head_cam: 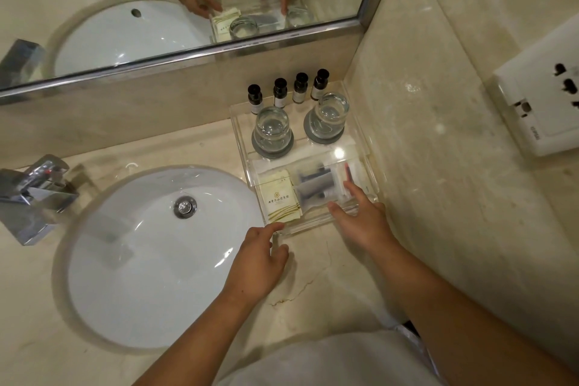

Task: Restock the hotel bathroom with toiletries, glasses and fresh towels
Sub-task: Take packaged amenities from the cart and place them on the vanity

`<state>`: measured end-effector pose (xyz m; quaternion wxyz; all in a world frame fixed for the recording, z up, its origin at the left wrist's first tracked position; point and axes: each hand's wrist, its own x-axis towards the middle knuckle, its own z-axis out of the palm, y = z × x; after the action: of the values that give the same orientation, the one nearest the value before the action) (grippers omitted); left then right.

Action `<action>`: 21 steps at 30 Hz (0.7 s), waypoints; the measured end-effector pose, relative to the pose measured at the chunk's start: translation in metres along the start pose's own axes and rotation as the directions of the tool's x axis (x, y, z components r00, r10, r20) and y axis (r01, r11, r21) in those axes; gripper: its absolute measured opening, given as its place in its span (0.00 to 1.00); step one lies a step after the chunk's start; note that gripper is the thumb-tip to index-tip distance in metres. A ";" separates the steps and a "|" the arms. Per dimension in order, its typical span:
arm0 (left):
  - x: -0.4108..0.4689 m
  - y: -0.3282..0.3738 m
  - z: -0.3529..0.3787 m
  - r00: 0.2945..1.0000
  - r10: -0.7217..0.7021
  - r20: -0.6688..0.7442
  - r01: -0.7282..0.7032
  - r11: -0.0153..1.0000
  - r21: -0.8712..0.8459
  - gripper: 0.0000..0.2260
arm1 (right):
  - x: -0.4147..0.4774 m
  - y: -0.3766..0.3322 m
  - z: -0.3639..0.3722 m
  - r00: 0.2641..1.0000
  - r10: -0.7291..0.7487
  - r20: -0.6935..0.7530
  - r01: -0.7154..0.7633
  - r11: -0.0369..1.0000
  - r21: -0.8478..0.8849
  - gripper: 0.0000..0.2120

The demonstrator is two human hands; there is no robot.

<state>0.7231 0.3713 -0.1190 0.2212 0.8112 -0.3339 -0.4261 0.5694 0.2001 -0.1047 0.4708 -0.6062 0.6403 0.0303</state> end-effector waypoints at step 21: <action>0.031 0.069 -0.011 0.997 -0.075 -0.030 0.074 0.719 0.691 0.26 | 0.002 0.008 0.005 1.000 -0.010 0.019 0.009 1.000 0.026 0.36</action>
<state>0.7205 0.3028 -0.0855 -0.1146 0.8478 -0.4358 -0.2795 0.5659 0.2038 -0.1124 0.4850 -0.6028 0.6331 0.0257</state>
